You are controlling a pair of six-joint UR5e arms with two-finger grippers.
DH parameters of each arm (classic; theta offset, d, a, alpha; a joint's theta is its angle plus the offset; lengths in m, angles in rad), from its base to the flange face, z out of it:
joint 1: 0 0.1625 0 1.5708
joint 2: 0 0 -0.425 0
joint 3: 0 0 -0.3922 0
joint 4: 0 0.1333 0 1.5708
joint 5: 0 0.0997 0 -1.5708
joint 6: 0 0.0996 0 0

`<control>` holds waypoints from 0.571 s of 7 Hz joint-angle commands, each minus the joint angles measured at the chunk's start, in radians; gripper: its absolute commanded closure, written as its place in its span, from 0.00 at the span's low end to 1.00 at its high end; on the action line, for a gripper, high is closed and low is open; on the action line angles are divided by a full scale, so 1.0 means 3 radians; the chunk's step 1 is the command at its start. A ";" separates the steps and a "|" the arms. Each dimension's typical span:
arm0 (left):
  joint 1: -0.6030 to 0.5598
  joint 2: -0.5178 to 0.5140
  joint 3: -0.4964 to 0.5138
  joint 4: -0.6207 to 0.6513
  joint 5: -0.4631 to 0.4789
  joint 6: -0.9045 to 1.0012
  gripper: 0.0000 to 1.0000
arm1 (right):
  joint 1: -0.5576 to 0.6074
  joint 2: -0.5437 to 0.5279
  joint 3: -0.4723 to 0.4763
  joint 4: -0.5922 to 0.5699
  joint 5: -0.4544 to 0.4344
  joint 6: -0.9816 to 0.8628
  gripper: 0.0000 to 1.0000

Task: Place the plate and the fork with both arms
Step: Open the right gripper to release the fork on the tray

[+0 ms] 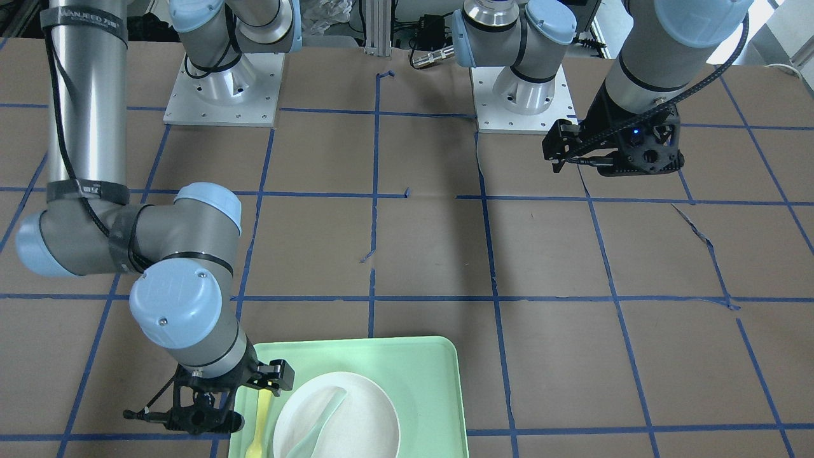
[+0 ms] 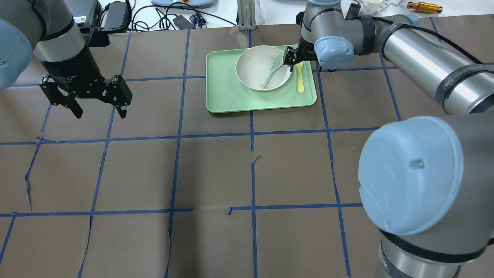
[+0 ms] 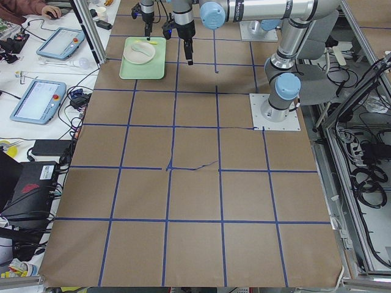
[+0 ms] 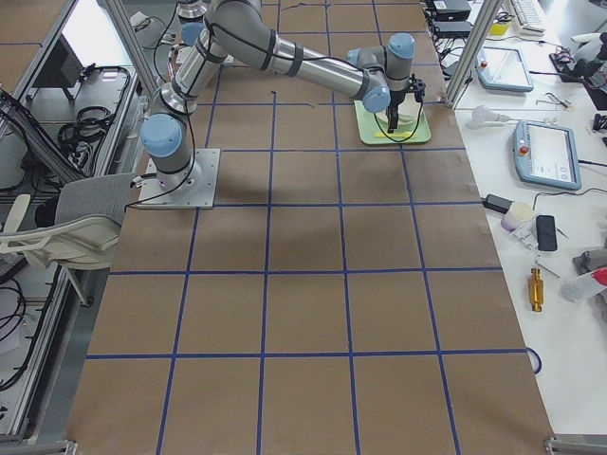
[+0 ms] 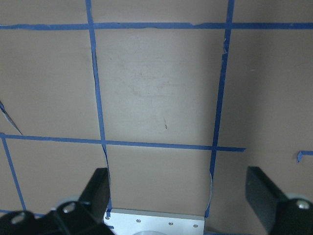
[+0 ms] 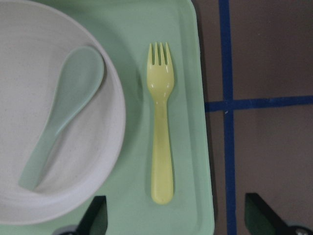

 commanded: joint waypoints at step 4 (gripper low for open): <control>-0.0009 0.0038 0.0076 0.0004 -0.0309 -0.0009 0.00 | 0.0036 -0.1623 0.0658 0.1089 -0.0015 -0.0029 0.00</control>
